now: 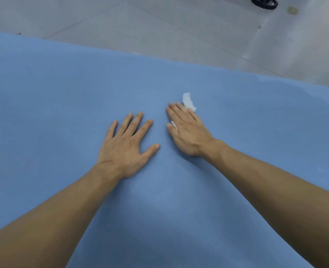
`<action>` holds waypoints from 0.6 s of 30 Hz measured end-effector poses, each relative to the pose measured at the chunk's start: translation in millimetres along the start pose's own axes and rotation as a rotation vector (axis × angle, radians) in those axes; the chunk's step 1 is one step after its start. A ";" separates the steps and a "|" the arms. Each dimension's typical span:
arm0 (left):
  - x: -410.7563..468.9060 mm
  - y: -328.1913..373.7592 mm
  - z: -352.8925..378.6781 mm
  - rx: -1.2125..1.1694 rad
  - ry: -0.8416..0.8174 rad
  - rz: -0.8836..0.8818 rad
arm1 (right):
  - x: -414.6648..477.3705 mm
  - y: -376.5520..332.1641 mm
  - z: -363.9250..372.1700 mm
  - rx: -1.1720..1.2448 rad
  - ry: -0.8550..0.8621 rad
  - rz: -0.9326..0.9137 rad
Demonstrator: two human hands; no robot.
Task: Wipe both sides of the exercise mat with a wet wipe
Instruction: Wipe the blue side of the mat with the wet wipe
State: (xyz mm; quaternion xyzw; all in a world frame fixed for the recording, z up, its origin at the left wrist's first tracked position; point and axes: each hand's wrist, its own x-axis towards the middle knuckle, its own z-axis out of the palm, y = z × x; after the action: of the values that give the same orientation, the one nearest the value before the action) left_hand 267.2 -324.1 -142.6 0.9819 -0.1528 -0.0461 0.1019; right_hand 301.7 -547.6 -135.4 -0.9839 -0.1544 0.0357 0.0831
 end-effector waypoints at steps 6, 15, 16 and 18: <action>4.2 0.3 -1.7 0.001 -0.009 0.003 | 4.8 49.8 -6.2 -0.049 0.033 0.126; 16.6 -4.0 -6.2 0.021 -0.032 0.034 | -22.3 160.3 -29.5 -0.083 0.113 0.637; 18.9 -5.3 -7.1 0.028 -0.037 0.043 | -23.0 161.7 -30.6 -0.070 0.141 0.697; 21.6 -5.8 -6.6 0.044 -0.036 0.052 | -16.7 164.0 -28.6 -0.020 0.166 0.826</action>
State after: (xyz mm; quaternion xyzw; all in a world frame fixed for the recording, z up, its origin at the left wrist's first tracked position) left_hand 290.2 -324.2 -138.7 0.9787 -0.1809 -0.0574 0.0785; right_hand 337.4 -711.1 -135.1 -0.9634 0.2599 -0.0150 0.0642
